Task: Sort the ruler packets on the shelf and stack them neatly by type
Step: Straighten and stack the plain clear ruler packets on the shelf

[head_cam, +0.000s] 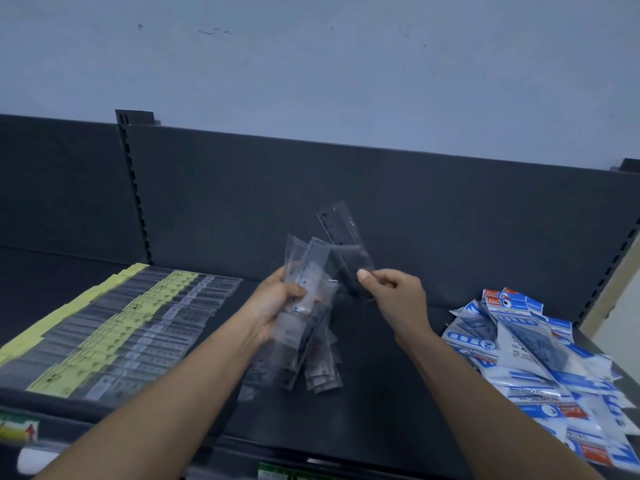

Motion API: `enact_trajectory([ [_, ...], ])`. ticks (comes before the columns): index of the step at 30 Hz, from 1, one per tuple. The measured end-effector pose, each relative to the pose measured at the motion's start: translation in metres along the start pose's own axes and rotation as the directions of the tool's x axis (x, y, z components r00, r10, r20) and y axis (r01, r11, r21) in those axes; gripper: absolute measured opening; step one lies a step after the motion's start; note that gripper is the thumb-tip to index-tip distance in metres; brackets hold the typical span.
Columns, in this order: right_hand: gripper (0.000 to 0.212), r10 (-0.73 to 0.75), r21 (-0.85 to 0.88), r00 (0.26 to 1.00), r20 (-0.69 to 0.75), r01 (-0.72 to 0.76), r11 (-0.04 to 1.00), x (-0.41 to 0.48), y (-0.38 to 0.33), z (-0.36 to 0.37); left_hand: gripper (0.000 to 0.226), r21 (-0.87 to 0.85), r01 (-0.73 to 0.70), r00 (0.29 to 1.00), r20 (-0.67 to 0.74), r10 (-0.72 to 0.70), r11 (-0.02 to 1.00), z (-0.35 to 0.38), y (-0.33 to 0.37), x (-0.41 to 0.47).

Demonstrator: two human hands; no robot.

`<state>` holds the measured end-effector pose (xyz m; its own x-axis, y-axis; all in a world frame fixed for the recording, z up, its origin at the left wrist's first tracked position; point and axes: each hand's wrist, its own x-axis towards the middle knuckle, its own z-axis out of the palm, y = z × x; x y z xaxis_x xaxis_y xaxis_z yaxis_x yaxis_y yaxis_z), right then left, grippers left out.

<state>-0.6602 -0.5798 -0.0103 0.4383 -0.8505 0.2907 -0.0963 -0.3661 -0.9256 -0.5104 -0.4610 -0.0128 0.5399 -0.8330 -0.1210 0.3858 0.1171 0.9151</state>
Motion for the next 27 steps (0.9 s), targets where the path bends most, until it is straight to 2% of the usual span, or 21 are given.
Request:
enact_trajectory([
  [2,0.048,0.028,-0.040,0.999,0.036,-0.027,0.999,-0.002,-0.004,0.003,0.048,0.012,0.013,1.000,0.006,-0.013,1.000,0.005,-0.004,-0.001],
  [3,0.051,0.059,-0.039,0.997,0.050,-0.057,0.998,-0.002,-0.006,0.004,0.047,0.012,0.021,1.000,0.009,-0.021,1.000,0.008,-0.006,-0.001],
  [6,0.032,0.227,-0.016,0.956,0.184,-0.228,0.974,-0.003,-0.013,0.006,0.047,0.020,0.038,0.999,0.025,-0.039,0.999,0.013,-0.011,-0.001],
  [8,0.023,0.354,-0.023,0.886,0.299,-0.364,0.931,-0.006,-0.016,0.007,0.046,0.042,0.047,0.998,0.042,-0.049,0.998,0.016,-0.013,-0.001],
  [10,0.011,0.441,-0.033,0.828,0.346,-0.459,0.888,-0.009,-0.016,0.007,0.043,0.079,0.049,0.997,0.052,-0.054,0.996,0.019,-0.015,-0.002],
  [11,0.006,0.462,-0.028,0.812,0.356,-0.485,0.874,-0.010,-0.014,0.007,0.041,0.097,0.045,0.997,0.056,-0.051,0.994,0.020,-0.017,-0.002],
  [12,0.009,0.475,-0.019,0.805,0.355,-0.502,0.865,-0.010,-0.013,0.008,0.039,0.113,0.043,0.997,0.065,-0.050,0.993,0.021,-0.018,-0.002],
  [14,0.028,0.497,0.024,0.814,0.301,-0.528,0.849,-0.008,-0.007,0.009,0.036,0.136,0.051,0.992,0.105,-0.066,0.989,0.022,-0.022,-0.001],
  [17,0.036,0.568,0.265,0.791,0.226,-0.611,0.746,-0.004,-0.003,0.005,0.033,0.143,0.078,0.991,0.100,-0.093,0.987,0.024,-0.026,0.001],
  [19,0.039,0.608,0.309,0.764,0.215,-0.644,0.700,-0.005,-0.001,0.000,0.031,0.133,0.092,0.993,0.068,-0.102,0.987,0.026,-0.027,0.003],
  [23,0.046,0.660,0.244,0.673,0.334,-0.738,0.629,-0.008,0.007,-0.006,0.028,0.177,0.140,0.988,0.036,-0.149,0.974,0.030,-0.027,0.006],
  [27,0.032,0.631,0.314,0.659,0.410,-0.751,0.581,-0.009,0.006,-0.009,0.030,0.188,0.163,0.986,0.011,-0.168,0.969,0.033,-0.028,0.011],
])
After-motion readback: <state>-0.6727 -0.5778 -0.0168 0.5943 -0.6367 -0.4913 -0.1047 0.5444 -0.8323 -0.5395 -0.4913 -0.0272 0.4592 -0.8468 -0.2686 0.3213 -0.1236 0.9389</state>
